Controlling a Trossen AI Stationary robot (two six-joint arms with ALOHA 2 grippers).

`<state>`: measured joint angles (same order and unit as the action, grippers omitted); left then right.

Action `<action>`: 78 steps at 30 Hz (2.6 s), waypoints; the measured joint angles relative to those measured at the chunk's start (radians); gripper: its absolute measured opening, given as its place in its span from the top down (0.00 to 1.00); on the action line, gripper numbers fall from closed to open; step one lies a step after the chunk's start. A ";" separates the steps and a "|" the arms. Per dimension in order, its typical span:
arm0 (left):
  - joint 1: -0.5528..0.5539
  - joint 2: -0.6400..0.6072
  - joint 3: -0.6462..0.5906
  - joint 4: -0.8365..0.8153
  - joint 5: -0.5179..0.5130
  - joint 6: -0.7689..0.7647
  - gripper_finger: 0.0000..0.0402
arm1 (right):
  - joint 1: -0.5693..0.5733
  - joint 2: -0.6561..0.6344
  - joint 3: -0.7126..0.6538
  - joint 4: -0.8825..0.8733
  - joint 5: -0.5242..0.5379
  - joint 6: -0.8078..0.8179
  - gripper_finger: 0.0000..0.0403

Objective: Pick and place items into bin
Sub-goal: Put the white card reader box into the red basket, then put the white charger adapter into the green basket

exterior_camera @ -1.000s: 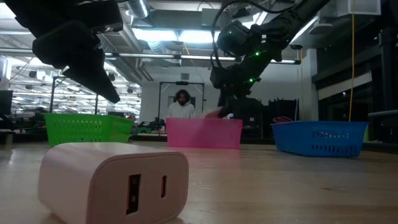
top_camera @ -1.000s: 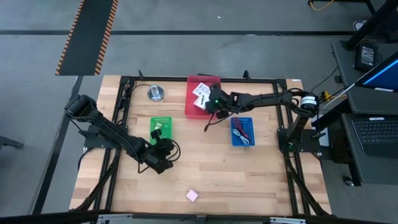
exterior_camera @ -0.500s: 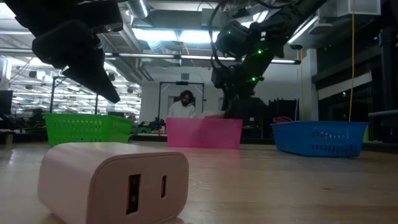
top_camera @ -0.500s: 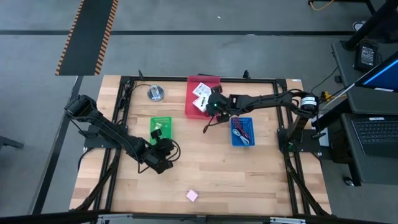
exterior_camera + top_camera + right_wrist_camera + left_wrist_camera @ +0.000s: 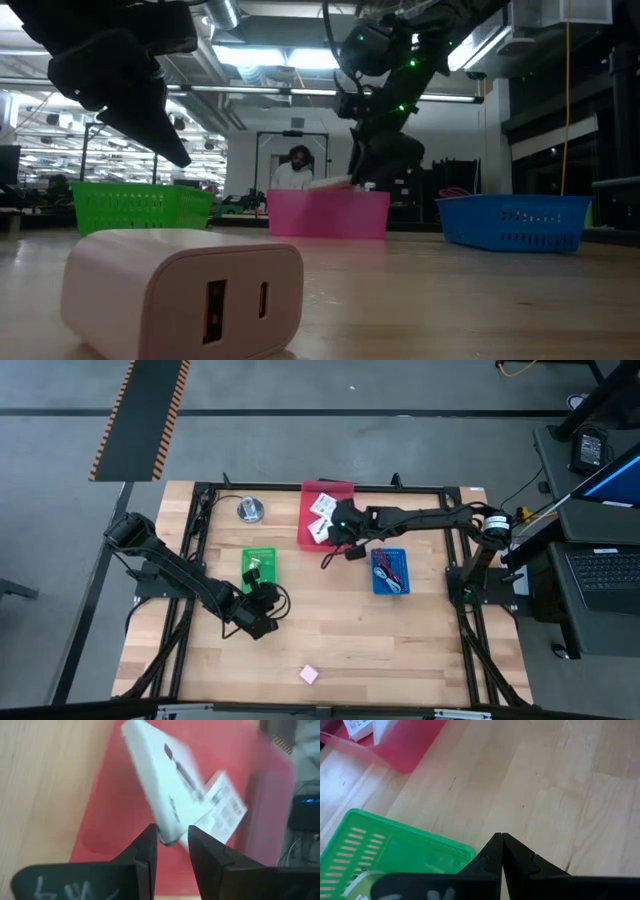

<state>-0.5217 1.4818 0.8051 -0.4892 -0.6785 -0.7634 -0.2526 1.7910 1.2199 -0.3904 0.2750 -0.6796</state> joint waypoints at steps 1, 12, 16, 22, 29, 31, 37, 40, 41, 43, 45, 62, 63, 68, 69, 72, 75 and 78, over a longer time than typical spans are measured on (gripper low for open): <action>0.000 0.000 0.000 0.000 0.000 0.000 0.99 | 0.000 0.001 -0.003 -0.013 0.000 0.004 0.78; 0.000 0.000 0.000 0.000 0.000 0.001 0.99 | -0.002 -0.016 -0.004 -0.034 0.069 -0.001 0.78; 0.000 0.000 0.000 0.000 -0.001 0.041 0.99 | 0.014 -0.065 -0.003 -0.039 0.105 0.032 0.80; 0.000 0.000 0.000 0.000 -0.017 0.082 0.99 | 0.093 -0.188 -0.003 -0.062 0.105 0.051 0.97; 0.000 0.000 0.000 0.024 -0.005 0.165 0.99 | 0.220 -0.329 -0.001 -0.106 0.106 0.187 0.99; 0.000 0.000 0.000 0.049 0.005 0.206 0.99 | 0.253 -0.347 -0.002 -0.141 0.105 0.250 1.00; 0.000 0.000 0.000 0.167 0.026 0.335 0.99 | 0.328 -0.405 -0.178 -0.045 0.116 0.364 1.00; 0.000 0.000 0.000 0.238 0.023 0.430 0.99 | 0.364 -0.460 -0.288 0.076 0.155 0.412 1.00; 0.000 0.000 0.000 0.270 0.024 0.459 0.99 | 0.377 -0.481 -0.322 0.109 0.166 0.423 1.00; 0.000 -0.001 0.000 0.332 0.046 0.524 0.97 | 0.405 -0.518 -0.379 0.167 0.180 0.455 1.00; 0.000 -0.001 0.000 0.402 0.084 0.583 0.95 | 0.428 -0.559 -0.426 0.217 0.181 0.485 1.00; 0.003 -0.001 0.000 0.546 0.101 0.820 0.48 | 0.491 -0.622 -0.488 0.291 0.182 0.648 1.00; 0.003 -0.001 0.000 0.546 0.096 0.835 0.45 | 0.493 -0.622 -0.488 0.291 0.181 0.655 1.00; 0.002 -0.001 0.000 0.546 0.095 0.882 0.39 | 0.519 -0.621 -0.488 0.291 0.180 0.684 1.00; 0.002 -0.001 0.000 0.546 0.095 0.874 0.39 | 0.527 -0.621 -0.488 0.291 0.180 0.691 1.00; 0.003 -0.001 0.000 0.555 0.108 0.808 0.39 | 0.560 -0.621 -0.489 0.290 0.180 0.723 1.00; 0.008 -0.001 0.004 0.570 0.168 0.767 0.40 | 0.608 -0.620 -0.491 0.289 0.192 0.775 1.00; 0.007 0.007 0.039 0.538 0.189 0.749 0.40 | 0.670 -0.620 -0.531 0.316 0.292 0.815 1.00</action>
<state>-0.5144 1.4885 0.8442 0.0489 -0.4893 -0.0145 0.4178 1.1709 0.6893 -0.0749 0.5666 0.1352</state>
